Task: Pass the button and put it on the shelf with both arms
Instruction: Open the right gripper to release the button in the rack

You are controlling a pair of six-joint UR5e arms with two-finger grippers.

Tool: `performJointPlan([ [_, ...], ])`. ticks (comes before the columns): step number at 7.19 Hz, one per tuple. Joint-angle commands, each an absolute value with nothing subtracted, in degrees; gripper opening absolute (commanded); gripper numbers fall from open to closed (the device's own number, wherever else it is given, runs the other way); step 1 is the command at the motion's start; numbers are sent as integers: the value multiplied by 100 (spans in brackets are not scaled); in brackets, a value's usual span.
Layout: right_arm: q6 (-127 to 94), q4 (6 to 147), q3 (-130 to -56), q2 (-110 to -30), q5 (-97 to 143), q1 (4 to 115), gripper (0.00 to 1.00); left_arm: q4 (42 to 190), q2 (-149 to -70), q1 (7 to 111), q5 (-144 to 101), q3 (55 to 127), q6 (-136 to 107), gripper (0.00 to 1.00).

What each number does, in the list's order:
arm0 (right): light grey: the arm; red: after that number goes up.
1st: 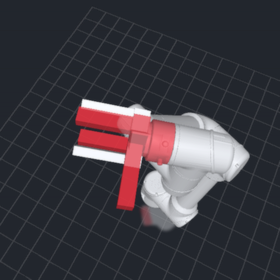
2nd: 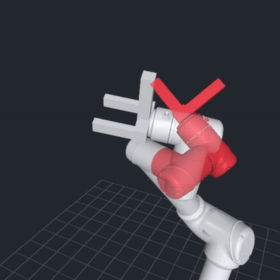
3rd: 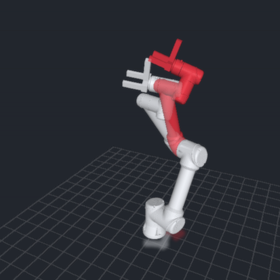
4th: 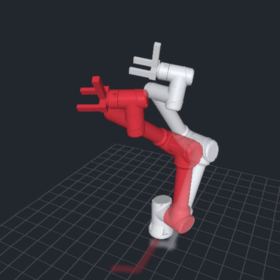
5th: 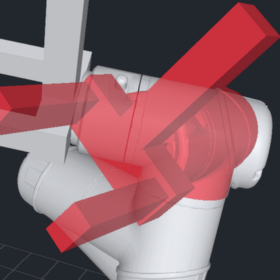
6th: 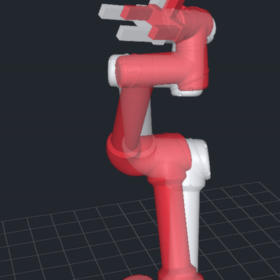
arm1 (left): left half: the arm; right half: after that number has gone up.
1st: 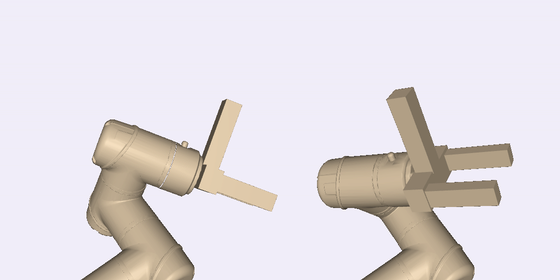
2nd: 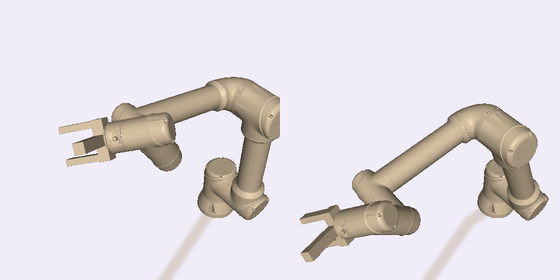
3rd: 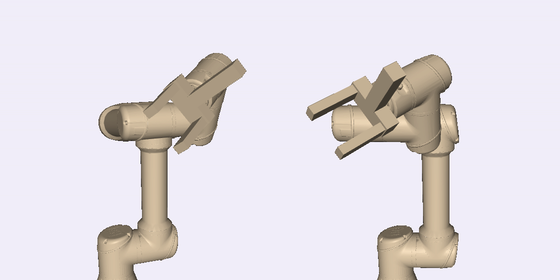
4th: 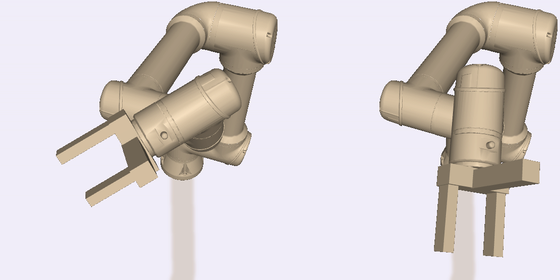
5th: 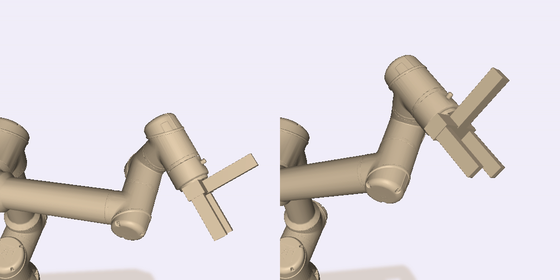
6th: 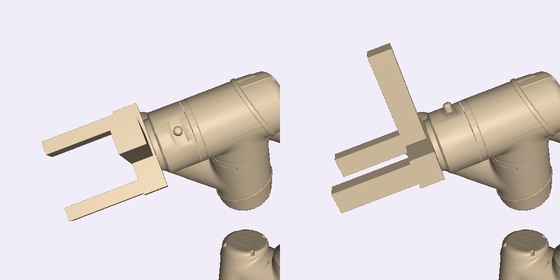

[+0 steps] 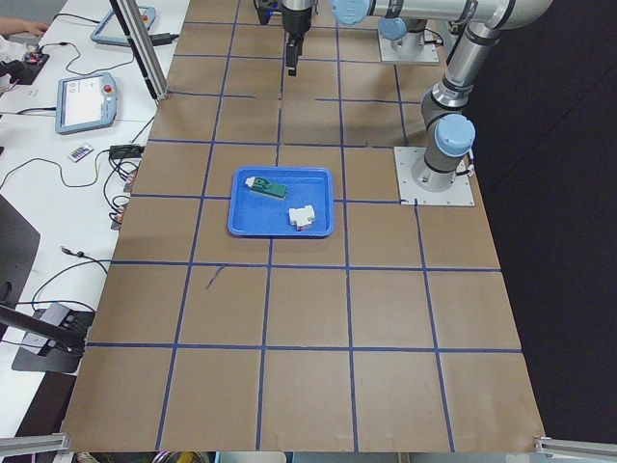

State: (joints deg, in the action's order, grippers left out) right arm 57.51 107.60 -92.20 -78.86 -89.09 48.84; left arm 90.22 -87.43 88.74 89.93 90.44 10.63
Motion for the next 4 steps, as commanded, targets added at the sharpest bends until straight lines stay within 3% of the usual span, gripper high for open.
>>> performJointPlan([
  [1,5739,10740,-9220,-7910,-8912,4878,91,8983,-8693,8886,9000,9140,1063,100],
  [4,5547,10400,-9123,-8128,-8912,4956,95,8974,-8675,8886,8991,9167,1063,100],
])
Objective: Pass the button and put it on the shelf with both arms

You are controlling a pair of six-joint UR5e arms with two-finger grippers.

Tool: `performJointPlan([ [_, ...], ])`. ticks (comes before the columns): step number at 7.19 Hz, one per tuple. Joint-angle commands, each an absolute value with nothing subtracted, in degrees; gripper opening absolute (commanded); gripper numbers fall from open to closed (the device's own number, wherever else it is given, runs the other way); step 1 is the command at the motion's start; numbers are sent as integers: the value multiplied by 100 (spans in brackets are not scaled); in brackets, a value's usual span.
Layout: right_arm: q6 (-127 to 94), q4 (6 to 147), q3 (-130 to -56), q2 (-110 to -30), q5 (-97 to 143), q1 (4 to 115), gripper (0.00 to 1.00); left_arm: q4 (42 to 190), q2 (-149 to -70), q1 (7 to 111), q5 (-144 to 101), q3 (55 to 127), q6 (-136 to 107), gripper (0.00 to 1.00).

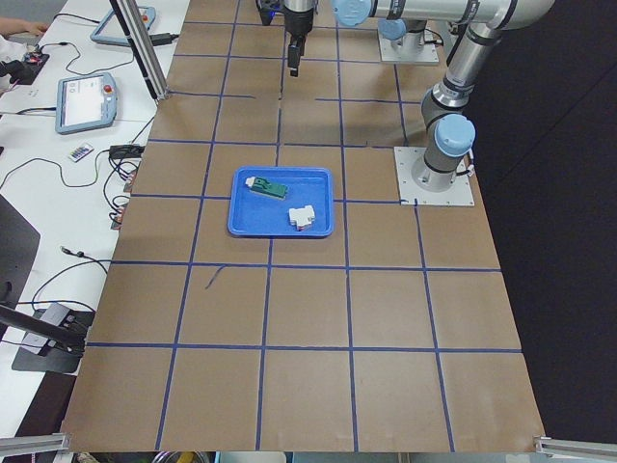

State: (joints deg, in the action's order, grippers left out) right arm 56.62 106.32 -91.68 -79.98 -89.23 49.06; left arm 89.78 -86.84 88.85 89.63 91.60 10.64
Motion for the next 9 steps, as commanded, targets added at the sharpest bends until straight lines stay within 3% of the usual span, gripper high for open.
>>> performJointPlan([
  [1,5294,10232,-9140,-8469,-8903,5088,97,8974,-8675,8886,8983,9167,1063,100],
  [5,2451,9537,-8974,-9175,-8991,7271,100,8965,-8683,8886,9026,9106,1063,100],
  [9,-581,9598,-8965,-9089,-9000,9060,100,9227,-8745,8711,9000,9009,906,100],
])
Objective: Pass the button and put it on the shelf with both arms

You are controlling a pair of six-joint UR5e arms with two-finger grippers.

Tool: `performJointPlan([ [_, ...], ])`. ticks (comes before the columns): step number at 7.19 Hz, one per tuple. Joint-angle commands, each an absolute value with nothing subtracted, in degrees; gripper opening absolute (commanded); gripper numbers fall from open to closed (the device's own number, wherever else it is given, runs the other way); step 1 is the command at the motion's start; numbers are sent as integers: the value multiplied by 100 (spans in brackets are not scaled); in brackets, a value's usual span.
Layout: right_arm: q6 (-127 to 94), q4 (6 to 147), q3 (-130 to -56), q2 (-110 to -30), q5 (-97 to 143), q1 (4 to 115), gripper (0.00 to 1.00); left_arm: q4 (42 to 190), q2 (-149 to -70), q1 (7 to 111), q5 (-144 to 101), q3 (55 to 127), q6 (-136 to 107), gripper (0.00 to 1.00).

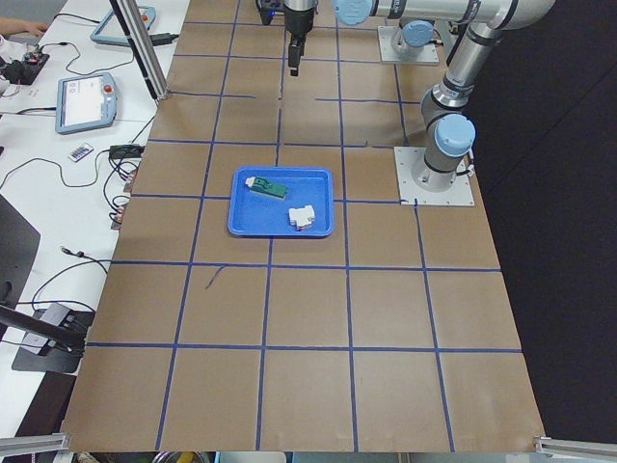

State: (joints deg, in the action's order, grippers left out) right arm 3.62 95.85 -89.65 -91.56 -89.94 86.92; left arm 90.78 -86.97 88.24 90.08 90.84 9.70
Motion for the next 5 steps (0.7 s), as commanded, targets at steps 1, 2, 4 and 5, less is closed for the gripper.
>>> performJointPlan([
  [1,-597,9598,-8965,-9079,-8991,9062,100,9237,-8771,8693,9009,9000,653,100],
  [2,-598,9606,-8956,-9079,-8991,9062,100,9255,-8763,8692,9017,9009,633,100],
  [4,-598,9606,-8956,-9079,-9000,9062,100,9360,-8754,8701,9018,9009,633,100],
  [5,-598,9598,-8956,-9088,-9000,9062,100,9439,-8754,8719,9018,9009,633,100],
])
